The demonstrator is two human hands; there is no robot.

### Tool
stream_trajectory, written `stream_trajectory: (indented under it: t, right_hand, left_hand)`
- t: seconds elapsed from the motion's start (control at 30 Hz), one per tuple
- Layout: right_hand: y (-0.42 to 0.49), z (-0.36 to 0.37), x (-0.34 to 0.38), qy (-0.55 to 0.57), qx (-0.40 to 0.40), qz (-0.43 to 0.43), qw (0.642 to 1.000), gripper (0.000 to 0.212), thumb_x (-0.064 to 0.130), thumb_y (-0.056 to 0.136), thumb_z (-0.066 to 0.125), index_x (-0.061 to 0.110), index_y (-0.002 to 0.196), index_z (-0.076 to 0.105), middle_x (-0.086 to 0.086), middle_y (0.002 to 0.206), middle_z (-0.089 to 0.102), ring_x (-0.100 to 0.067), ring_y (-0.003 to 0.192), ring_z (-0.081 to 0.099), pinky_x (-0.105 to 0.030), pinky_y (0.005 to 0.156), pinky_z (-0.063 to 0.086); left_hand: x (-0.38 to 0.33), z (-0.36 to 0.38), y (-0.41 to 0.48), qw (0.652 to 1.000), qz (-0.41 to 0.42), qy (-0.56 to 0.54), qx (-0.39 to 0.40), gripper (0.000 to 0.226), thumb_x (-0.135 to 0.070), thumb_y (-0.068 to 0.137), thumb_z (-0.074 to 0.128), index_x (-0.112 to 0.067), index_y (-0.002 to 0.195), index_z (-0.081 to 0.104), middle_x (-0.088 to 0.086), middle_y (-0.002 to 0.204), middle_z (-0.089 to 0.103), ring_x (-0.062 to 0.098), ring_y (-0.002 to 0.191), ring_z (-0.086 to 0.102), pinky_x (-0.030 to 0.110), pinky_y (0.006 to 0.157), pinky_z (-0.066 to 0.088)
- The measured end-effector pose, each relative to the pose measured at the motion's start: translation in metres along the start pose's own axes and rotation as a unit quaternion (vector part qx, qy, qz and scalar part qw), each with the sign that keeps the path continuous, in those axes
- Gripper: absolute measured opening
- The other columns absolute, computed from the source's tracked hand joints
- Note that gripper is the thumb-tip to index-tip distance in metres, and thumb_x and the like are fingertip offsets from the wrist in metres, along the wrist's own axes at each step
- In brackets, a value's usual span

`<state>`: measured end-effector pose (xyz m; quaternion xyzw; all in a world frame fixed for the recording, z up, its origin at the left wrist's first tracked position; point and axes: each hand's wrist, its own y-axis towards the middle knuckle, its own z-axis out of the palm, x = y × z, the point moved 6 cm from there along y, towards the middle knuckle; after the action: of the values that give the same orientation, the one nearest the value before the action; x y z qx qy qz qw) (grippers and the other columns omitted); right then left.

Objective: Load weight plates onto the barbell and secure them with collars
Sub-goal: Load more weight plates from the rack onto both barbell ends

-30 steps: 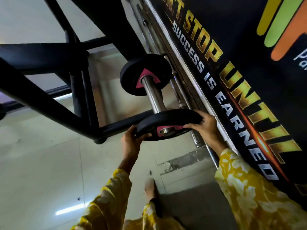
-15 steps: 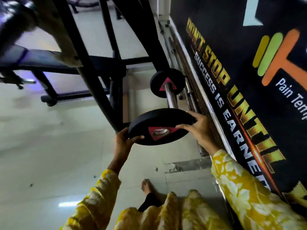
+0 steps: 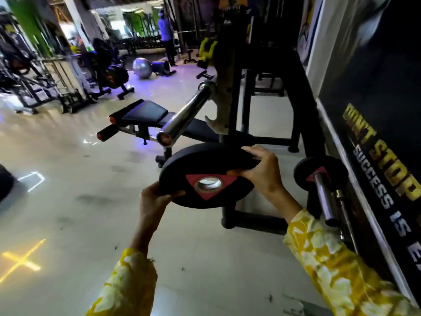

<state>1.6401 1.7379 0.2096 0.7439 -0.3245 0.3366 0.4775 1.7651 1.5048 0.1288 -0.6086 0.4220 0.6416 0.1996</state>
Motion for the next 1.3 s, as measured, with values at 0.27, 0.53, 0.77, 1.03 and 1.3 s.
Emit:
stream_trajectory:
  t: [0.27,0.53,0.77,1.03,1.3]
  right_hand:
    - [0.049,0.086,0.070,-0.006,-0.045,-0.038,0.998,0.055,0.017,0.052,0.088,0.005,0.102,0.068,-0.004,0.094,0.064,-0.013,0.087,0.058,-0.015,0.077,0.045]
    - [0.069,0.101,0.070,-0.046,-0.106,-0.023,0.993,0.052,0.024,0.054,0.087,0.009,0.100,0.070,-0.003,0.090,0.064,-0.013,0.085,0.060,-0.015,0.072,0.045]
    - [0.091,0.097,0.054,-0.057,-0.112,-0.020,0.992,0.054,0.021,0.057,0.086,0.005,0.105,0.067,-0.005,0.099,0.066,-0.017,0.094,0.062,-0.016,0.079,0.047]
    - [0.083,0.124,0.052,-0.284,-0.232,-0.157,0.917,0.052,0.020,0.090,0.057,0.005,0.136,0.038,-0.013,0.142,0.042,-0.018,0.131,0.037,-0.020,0.111,0.025]
    - [0.102,0.156,0.012,-0.512,-0.271,-0.149,0.801,0.056,0.038,0.099,0.012,0.020,0.145,-0.014,0.006,0.154,-0.020,-0.007,0.141,-0.019,-0.034,0.116,-0.003]
  left_hand:
    - [-0.014,-0.093,0.076,0.999,0.033,-0.017,0.014,0.036,0.010,0.065,0.074,-0.026,0.070,0.073,-0.014,0.063,0.071,-0.001,0.060,0.064,0.014,0.052,0.049]
    - [-0.009,-0.092,0.135,0.994,0.026,-0.049,0.095,0.024,0.007,0.069,0.072,-0.015,0.078,0.070,-0.011,0.065,0.072,0.003,0.062,0.066,0.017,0.054,0.052]
    - [-0.004,-0.081,0.163,0.991,0.038,-0.060,0.116,0.025,-0.022,0.057,0.085,-0.022,0.080,0.075,-0.006,0.076,0.075,0.009,0.071,0.068,0.024,0.061,0.053]
    - [-0.033,-0.061,0.177,0.918,0.338,0.180,-0.108,0.046,-0.024,0.090,0.057,-0.007,0.131,0.046,0.010,0.137,0.048,0.018,0.129,0.043,0.034,0.107,0.036]
    - [-0.037,-0.002,0.203,0.785,0.482,0.360,-0.147,0.050,-0.029,0.099,0.027,-0.013,0.146,0.020,0.011,0.136,0.038,0.007,0.143,-0.002,0.035,0.116,0.002]
